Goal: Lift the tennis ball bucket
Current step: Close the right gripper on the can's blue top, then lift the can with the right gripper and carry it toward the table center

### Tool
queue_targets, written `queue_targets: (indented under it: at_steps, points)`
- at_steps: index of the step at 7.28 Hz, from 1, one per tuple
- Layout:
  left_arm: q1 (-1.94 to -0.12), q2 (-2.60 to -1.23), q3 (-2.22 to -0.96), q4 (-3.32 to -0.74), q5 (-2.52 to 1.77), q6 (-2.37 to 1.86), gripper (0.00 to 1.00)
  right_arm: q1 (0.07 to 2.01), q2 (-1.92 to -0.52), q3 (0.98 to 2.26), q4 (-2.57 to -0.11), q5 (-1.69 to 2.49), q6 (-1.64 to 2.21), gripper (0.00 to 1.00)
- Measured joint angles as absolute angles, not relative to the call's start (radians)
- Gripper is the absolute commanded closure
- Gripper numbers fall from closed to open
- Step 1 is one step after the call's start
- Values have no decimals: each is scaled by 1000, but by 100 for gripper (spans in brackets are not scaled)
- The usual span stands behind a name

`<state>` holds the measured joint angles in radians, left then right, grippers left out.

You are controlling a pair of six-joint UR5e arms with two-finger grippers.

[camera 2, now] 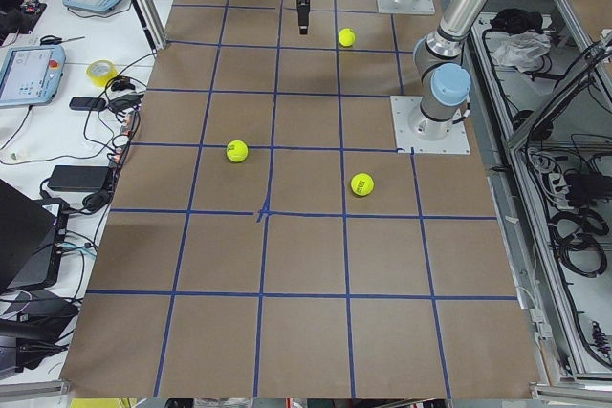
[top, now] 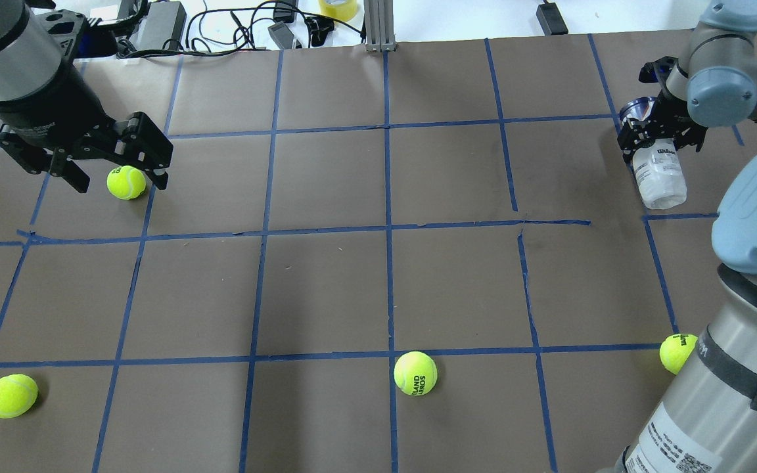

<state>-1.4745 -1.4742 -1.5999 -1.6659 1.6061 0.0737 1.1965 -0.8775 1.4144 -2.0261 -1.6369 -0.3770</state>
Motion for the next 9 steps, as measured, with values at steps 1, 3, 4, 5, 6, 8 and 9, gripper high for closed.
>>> queue_targets:
  at_steps: [1,3,4,5,6,8,9]
  points:
    - [-1474,-1474,-1600,-1666,1606,74,0,1196,-879,1414,-2025,-1636,-380,18]
    - [-1474,-1474,-1600,-1666,1606,74,0,1197,-892,1412,-2021,-1610,-382,18]
    - [-1473,-1474,-1600,-1666,1606,75,0,1197,-904,1412,-2018,-1596,-386,18]
    - [-1474,-1474,-1600,-1666,1606,75,0,1200,-925,1412,-2013,-1589,-397,18]
    - [-1474,-1474,-1600,-1666,1605,75,0,1205,-948,1413,-2003,-1576,-412,18]
    - [-1474,-1474,-1600,-1666,1605,75,0,1235,-988,1417,-1981,-1522,-438,18]
    - [-1473,-1474,-1599,-1666,1605,75,0,1274,-1019,1418,-1975,-1507,-440,18]
